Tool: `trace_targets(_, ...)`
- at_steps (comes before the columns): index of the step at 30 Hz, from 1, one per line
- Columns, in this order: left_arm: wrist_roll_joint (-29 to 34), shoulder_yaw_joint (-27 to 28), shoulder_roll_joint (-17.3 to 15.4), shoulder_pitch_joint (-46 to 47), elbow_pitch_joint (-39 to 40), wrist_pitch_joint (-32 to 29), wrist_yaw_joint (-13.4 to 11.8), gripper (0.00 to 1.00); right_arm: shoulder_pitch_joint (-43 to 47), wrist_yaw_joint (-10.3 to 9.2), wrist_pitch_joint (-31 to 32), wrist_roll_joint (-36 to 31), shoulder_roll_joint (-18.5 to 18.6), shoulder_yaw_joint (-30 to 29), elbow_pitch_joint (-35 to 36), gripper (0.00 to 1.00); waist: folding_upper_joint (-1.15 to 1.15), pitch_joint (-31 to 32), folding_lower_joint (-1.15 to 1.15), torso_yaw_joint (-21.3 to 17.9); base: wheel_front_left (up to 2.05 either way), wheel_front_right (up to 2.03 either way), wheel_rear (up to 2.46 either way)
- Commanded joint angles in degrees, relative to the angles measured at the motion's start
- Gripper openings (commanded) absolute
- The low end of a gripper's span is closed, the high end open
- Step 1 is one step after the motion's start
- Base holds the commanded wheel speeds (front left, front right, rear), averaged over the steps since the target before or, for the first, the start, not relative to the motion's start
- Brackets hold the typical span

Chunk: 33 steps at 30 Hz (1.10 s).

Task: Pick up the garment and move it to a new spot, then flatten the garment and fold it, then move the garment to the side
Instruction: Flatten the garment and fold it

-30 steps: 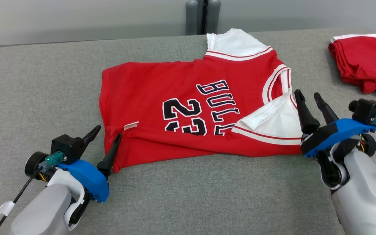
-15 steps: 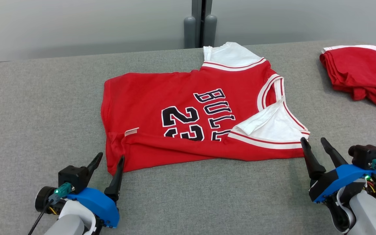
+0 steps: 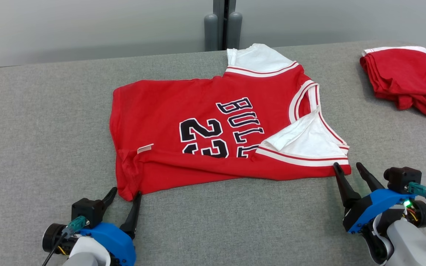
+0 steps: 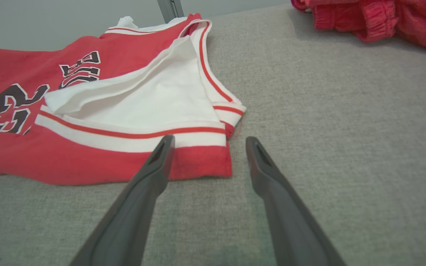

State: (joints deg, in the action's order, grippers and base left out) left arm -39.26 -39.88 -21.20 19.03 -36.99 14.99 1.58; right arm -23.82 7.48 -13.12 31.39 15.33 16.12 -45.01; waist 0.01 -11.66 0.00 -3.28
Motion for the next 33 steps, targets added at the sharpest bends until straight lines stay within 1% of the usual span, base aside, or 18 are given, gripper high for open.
trace_targets(1, 0.07, -0.22, 0.35, 1.03, -0.62, 0.24, 0.38, 1.0, -0.61, 0.03, -0.3, 0.07, -0.21, 0.08, -0.72, 1.0, -0.01, -0.05, 0.0, -0.06, 0.0, 0.0, 0.0)
trace_targets(9, -0.22, 0.49, 1.82, 2.71, -2.78, 0.19, 1.93, 1.0, -2.91, 0.03, -0.85, 1.26, -1.85, 0.26, -4.46, 1.0, -0.01, -0.76, 0.0, -0.02, 0.0, 0.0, 0.0)
trace_targets(10, -0.75, 0.93, 2.18, 2.83, -2.9, 0.19, 2.05, 0.98, -3.28, 0.03, -0.93, 1.57, -2.03, 0.1, -4.98, 1.0, -0.01, -0.89, 0.0, 0.06, 0.0, 0.0, 0.0)
trace_targets(11, -1.14, 1.51, 2.52, 3.05, -2.97, 0.19, 2.38, 0.59, -3.67, 0.03, -0.99, 1.76, -2.23, 0.04, -5.43, 0.82, -0.01, -1.07, 0.0, 0.17, 0.0, 0.0, 0.0)
trace_targets(12, -1.45, 2.04, 2.66, 3.25, -2.97, 0.2, 2.45, 0.39, -4.03, 0.03, -1.02, 2.11, -2.59, 0.04, -5.88, 0.42, -0.01, -1.18, 0.0, 0.25, 0.0, 0.0, 0.0)
trace_targets(13, -1.55, 2.55, 2.7, 3.36, -2.97, 0.2, 2.53, 0.15, -4.37, 0.03, -1.03, 2.31, -2.83, 0.0, -6.36, 0.03, -0.01, -1.29, 0.0, 0.31, 0.0, 0.0, 0.0)
trace_targets(14, -1.9, 3.24, 2.83, 3.39, -2.86, 0.2, 2.66, 0.0, -4.74, 0.03, -1.11, 2.76, -3.04, -0.2, -6.8, 0.0, -0.01, -1.38, 0.0, 0.39, 0.0, 0.0, 0.0)
trace_targets(20, -4.24, 7.73, 3.41, 1.51, -1.73, 0.2, 3.73, 0.0, -5.31, 0.03, -1.76, 4.33, -2.55, -1.01, -7.59, 0.0, -0.01, -0.64, 0.0, 1.24, 0.0, 0.0, 0.0)
trace_targets(24, -4.93, 9.08, 3.34, -0.92, -0.1, 0.21, 4.4, 0.0, -2.83, 0.02, -2.07, 5.27, -1.87, -1.05, -5.72, 0.0, -0.01, 1.36, 0.0, 1.67, 0.0, 0.0, 0.0)
trace_targets(30, -6.06, 10.37, 2.81, -6.75, 4.27, 0.2, 4.71, 0.0, 3.69, 0.02, -2.11, 7.63, -0.49, -1.67, 1.48, 0.0, -0.01, 4.4, 0.0, 2.16, 0.0, 0.0, 0.0)
trace_targets(33, -6.75, 10.66, 2.2, -10.19, 7.55, 0.16, 3.55, 0.0, 8.53, 0.02, -2.11, 8.46, 0.31, -2.98, 6.01, 0.0, -0.01, 5.5, 0.0, 2.71, 0.0, 0.0, 0.0)
